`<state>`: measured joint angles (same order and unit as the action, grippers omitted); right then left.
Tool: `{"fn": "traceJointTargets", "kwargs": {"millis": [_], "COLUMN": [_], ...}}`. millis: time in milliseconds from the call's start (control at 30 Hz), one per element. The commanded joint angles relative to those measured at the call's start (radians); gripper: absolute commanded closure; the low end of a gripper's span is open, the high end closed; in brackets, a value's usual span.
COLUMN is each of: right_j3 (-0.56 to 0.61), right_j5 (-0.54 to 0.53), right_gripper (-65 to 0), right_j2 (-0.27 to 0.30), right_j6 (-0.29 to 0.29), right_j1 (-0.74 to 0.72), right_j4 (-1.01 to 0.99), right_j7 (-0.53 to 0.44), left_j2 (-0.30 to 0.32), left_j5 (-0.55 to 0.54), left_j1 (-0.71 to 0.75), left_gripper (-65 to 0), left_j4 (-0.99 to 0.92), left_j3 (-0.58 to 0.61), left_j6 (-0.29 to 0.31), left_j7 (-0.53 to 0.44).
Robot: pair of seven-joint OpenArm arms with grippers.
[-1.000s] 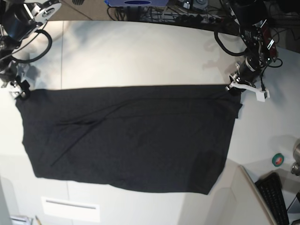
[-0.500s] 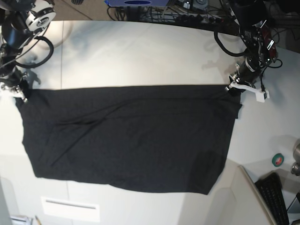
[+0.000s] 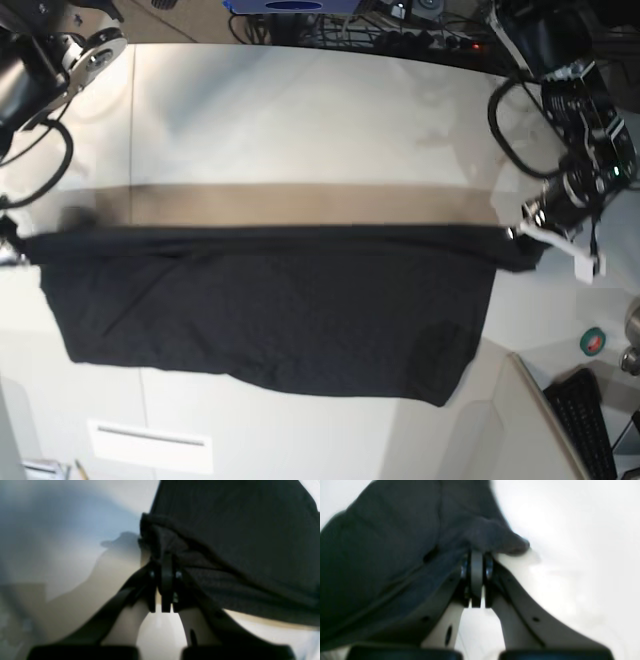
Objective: Layout the t-shirt on the table in an organized manner, then fold the t-shirt properly
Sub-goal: 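Lift the shirt with both grippers and flip it over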
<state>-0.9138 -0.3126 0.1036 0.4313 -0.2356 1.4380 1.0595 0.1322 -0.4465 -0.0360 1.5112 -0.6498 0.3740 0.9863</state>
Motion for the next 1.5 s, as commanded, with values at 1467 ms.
{"fn": "traceJointTargets", "kwargs": {"millis": [1467], "right_j3": [0.163], "right_j5": [-0.029], "right_gripper": [0.0], "right_j2": [0.066], "right_j6": [-0.217], "right_j1": [0.091], "right_j4": [0.209], "right_j7": [-0.066], "left_j2": [0.073], "left_j5": [-0.011], "left_j1": [-0.107], "left_gripper": [0.0], "left_j4": [0.159], "left_j3": [0.103], "left_j6": [-0.102], "left_j7": [0.150]}}
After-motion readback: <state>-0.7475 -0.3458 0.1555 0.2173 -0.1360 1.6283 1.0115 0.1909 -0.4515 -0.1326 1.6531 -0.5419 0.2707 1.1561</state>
